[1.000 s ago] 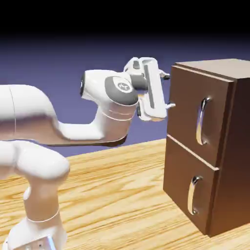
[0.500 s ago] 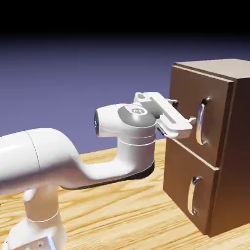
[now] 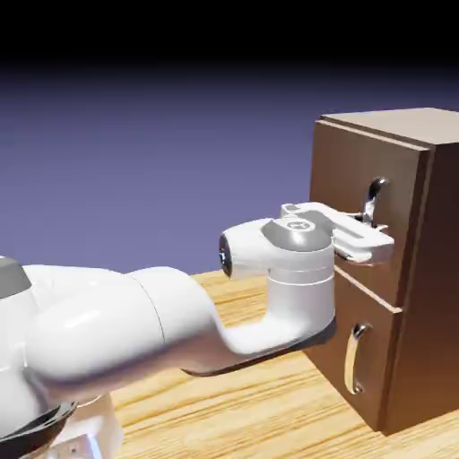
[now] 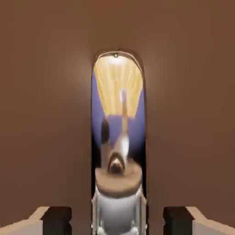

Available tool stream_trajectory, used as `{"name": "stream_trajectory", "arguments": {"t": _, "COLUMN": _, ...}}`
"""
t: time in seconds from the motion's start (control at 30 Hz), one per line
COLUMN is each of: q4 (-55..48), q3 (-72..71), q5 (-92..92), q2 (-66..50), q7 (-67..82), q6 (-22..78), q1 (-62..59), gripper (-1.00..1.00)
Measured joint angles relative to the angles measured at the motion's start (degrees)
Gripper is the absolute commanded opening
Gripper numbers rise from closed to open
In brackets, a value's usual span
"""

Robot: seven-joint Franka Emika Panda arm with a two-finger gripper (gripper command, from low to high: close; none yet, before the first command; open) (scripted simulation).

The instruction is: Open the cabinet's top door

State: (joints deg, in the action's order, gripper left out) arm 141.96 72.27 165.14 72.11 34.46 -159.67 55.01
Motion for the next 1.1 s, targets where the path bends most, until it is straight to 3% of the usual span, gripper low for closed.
{"name": "stream_trajectory", "arguments": {"t": 0.27, "q4": 16.1, "q3": -11.3, "q5": -7.8, "q2": -1.9, "q7": -3.3, "q6": 16.8, "q1": -14.0, "gripper": -1.0}}
{"name": "stream_trajectory", "arguments": {"t": 0.73, "q4": 14.1, "q3": -30.7, "q5": 0.1, "q2": -22.2, "q7": -35.9, "q6": 9.1, "q1": -32.2, "gripper": -1.0}}
{"name": "stream_trajectory", "arguments": {"t": 1.1, "q4": 26.0, "q3": -49.8, "q5": -26.9, "q2": -15.1, "q7": -24.5, "q6": 19.9, "q1": -44.1, "gripper": -1.0}}
